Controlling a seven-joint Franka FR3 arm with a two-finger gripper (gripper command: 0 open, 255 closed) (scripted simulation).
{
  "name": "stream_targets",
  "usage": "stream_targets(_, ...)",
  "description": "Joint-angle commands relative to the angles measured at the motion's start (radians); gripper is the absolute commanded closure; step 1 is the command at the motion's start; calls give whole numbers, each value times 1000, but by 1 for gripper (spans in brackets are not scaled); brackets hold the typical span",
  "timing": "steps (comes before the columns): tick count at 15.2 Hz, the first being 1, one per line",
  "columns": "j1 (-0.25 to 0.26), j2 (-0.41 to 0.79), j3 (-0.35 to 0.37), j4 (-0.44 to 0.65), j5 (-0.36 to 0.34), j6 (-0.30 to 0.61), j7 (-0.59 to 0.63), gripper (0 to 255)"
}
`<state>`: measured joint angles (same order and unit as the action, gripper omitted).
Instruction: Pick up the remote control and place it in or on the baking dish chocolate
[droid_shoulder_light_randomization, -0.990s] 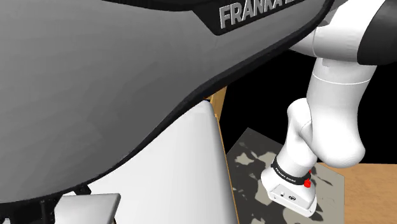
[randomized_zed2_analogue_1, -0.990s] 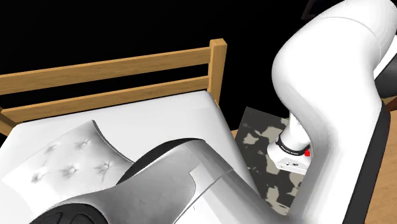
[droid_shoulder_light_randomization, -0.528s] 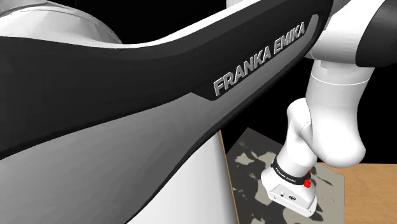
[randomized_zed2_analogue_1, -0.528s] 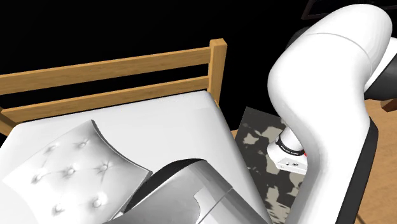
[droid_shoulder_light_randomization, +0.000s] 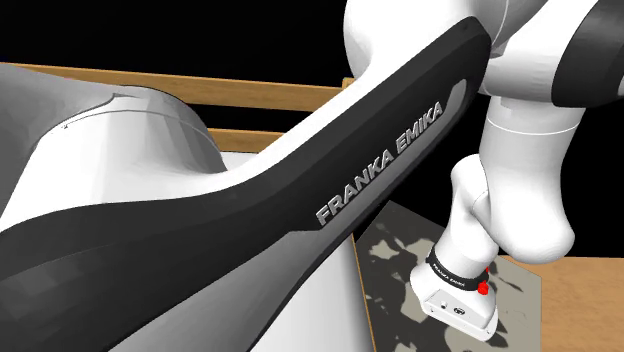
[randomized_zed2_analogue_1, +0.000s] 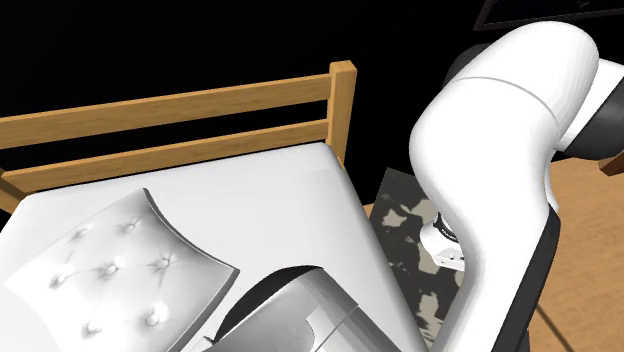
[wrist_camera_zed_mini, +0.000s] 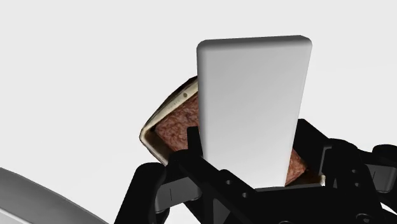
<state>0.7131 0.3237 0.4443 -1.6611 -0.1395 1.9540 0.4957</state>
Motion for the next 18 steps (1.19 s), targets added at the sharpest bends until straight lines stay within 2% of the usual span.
stream_targets(1,1,4,-1,-4,-2,9,1,255)
stream_targets(7,1,4,-1,-4,-2,9,1,255)
stream_targets(8,1,4,-1,-4,-2,9,1,0)
stream_targets(13,1,4,-1,-4,-2,9,1,0)
stream_targets(17,2,-19,5,93,12,-109,-9,0)
stream_targets(18,2,-19,5,93,12,-109,-9,0)
